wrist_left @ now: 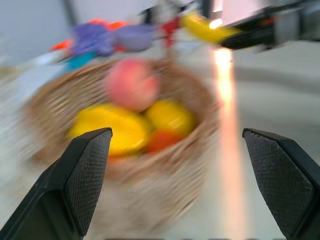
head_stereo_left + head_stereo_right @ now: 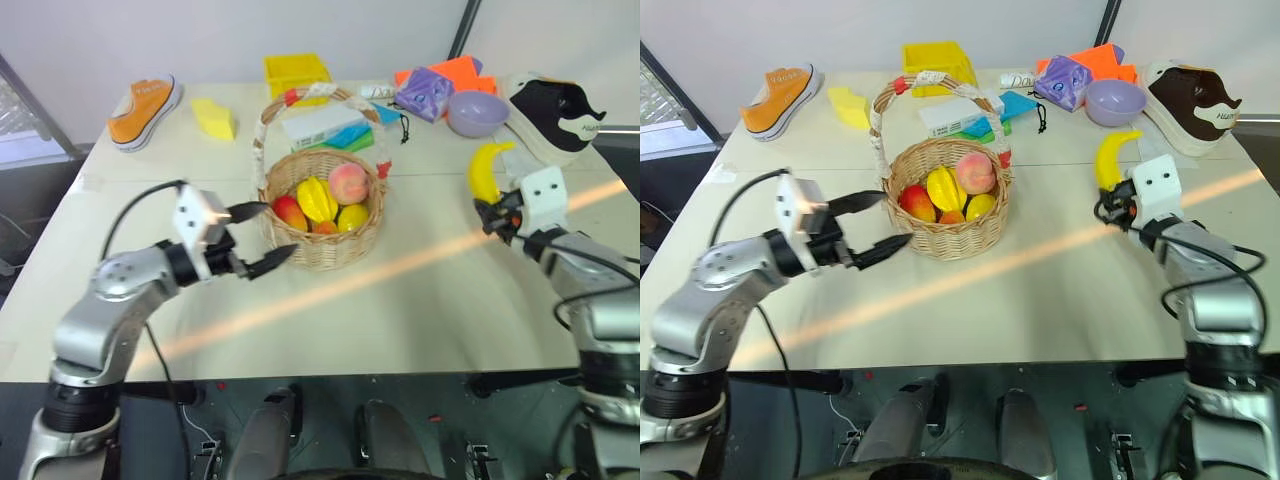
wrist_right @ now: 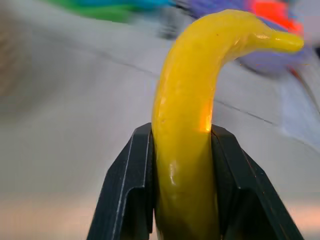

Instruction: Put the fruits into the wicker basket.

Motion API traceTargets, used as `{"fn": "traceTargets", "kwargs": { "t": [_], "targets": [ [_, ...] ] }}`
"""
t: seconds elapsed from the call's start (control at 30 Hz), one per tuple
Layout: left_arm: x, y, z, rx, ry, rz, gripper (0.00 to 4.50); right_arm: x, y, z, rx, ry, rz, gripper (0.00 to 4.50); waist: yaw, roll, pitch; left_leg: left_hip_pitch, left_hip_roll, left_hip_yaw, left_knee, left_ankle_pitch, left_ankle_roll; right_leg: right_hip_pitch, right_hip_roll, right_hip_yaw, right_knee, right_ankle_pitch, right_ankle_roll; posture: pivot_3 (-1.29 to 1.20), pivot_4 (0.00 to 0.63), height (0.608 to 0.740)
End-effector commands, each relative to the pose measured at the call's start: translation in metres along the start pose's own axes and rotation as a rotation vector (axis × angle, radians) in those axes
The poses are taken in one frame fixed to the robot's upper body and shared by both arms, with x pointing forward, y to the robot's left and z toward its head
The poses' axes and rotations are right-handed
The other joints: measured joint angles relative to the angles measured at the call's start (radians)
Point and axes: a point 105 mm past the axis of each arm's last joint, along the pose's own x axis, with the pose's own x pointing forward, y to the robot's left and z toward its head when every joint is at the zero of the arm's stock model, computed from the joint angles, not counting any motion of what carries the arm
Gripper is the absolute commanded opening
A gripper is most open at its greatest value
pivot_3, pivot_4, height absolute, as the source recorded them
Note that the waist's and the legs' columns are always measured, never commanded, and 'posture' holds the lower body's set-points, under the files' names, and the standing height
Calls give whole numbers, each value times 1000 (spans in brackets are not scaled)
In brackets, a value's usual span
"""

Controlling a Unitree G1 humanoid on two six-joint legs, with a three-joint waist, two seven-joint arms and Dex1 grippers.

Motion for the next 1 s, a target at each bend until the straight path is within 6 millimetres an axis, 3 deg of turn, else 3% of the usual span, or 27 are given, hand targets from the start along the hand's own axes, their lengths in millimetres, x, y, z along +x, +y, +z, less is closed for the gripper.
{"fn": "traceTargets", "kwargs": {
  "t": [0.03,0.1,0.2,0.3,0.5,0.7,0.83,1.0],
  "targets": [
    [-15,13,6,56,-12,39,4500,-32,59,36,-26,-114,410,1266,1,0,0,0,0,0,0,0,0,0,0,0,0,-1,-1,0,150,740],
    [-18,17,4,66,-1,45,4500,-42,84,41,-31,-111,561,1266,-2,0,0,0,0,0,0,0,0,0,-1,0,0,-2,-3,0,150,740],
    [-17,17,10,78,-30,34,4500,-11,121,85,-32,-270,632,1266,-28,-2,0,1,1,0,0,-1,0,0,-1,1,-1,-1,-5,0,150,740],
    [-16,9,18,78,-71,-2,4500,22,134,107,-90,-284,589,1266,-28,-2,0,-1,1,-1,0,-2,-3,-4,-1,1,-2,0,-7,0,150,740],
    [-19,-1,24,81,-90,-31,4500,73,140,116,-58,-154,527,1266,-17,-3,0,-2,-1,-2,-1,-1,-1,-7,-2,1,-5,0,-6,0,150,740],
    [-20,-4,22,77,-78,-24,4500,103,131,116,-14,-110,440,1266,-24,-2,0,-2,-2,-2,-1,-1,-1,-8,-1,1,-3,2,-3,0,150,740],
    [-20,-8,23,63,-80,-25,4500,85,124,133,-79,-227,438,2554,-22,-2,0,-2,-2,-2,-1,-1,-1,-9,-1,1,-2,2,-3,0,150,740],
    [-19,-10,21,55,-76,-29,4500,38,120,131,-148,-309,535,2554,-15,-2,0,-1,-2,-2,-1,-2,-2,-8,-1,1,-3,2,-3,0,150,740]
  ]
}}
